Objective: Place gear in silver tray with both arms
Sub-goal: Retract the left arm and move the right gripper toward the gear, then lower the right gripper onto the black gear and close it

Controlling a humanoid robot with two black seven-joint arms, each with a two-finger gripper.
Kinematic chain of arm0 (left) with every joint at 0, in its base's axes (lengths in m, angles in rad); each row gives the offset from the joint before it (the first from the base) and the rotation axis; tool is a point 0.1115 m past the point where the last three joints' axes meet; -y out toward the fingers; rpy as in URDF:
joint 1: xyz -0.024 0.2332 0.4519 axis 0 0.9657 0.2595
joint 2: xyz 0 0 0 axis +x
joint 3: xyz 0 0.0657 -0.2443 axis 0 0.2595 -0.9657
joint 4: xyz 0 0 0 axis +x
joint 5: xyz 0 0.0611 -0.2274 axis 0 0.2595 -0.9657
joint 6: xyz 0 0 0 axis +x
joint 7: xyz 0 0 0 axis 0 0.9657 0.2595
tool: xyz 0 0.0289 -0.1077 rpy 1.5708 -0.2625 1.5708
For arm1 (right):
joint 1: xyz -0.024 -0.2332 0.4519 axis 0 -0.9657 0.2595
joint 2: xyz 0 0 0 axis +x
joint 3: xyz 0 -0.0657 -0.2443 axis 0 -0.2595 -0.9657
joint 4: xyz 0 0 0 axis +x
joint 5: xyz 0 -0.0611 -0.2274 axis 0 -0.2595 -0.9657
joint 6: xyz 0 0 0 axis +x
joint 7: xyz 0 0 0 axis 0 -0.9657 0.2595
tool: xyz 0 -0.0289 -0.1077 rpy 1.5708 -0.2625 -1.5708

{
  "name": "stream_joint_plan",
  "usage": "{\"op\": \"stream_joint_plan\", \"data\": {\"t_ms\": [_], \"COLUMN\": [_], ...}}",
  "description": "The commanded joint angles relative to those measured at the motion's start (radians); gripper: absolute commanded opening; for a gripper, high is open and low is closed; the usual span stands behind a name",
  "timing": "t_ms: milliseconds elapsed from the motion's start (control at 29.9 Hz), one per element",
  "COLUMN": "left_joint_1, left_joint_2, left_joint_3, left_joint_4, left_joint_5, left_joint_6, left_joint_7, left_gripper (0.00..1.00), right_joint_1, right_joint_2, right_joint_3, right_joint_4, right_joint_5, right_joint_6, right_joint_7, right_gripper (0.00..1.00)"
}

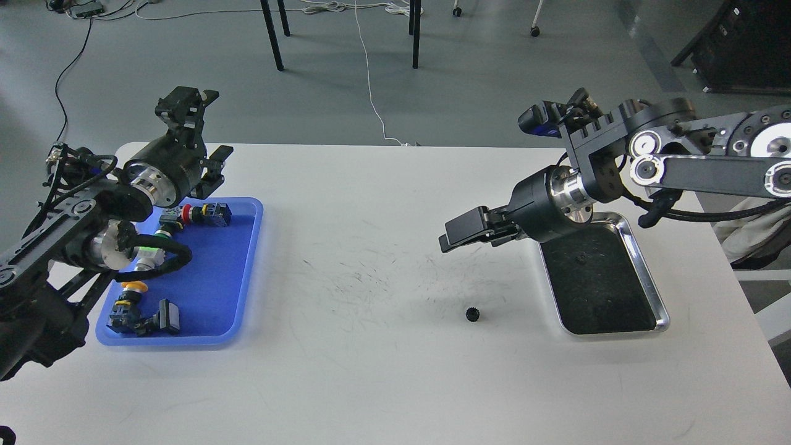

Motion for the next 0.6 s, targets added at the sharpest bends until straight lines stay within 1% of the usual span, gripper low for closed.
{"op": "stream_joint_plan", "data": {"t_ms": [0, 100, 368, 569], "left_joint_1": [0.011, 0.02, 0.02, 0.021], "left_joint_2": [0.011, 0.013, 0.011, 0.013], "left_joint_3": [-0.002, -0.028, -0.027, -0.018], "left_joint_4": [0.003, 0.007, 0.012, 0.012], "left_joint_5": [-0.008, -0.006, 0.006, 0.011], "left_joint_6": [-0.011, -0.021, -0.016, -0.014], "left_joint_7": [-0.008, -0.01, -0.016, -0.036], "left_gripper": [0.98, 0.98, 0.98, 0.98], "right_joint_1": [-0.003, -0.017, -0.124, -0.152], "right_joint_2": [0.101, 0.155, 0.261, 0.319], "right_joint_3": [-0.069, -0.099, -0.155, -0.195], "right_joint_4": [-0.036, -0.082, -0.205, -0.24], "right_joint_5": [-0.003, -0.003, -0.015, -0.049], "right_joint_6": [0.0, 0.0, 0.0, 0.0], "right_joint_7": [0.001, 0.001, -0.001, -0.001], "right_gripper": [0.98, 0.98, 0.98, 0.93]}}
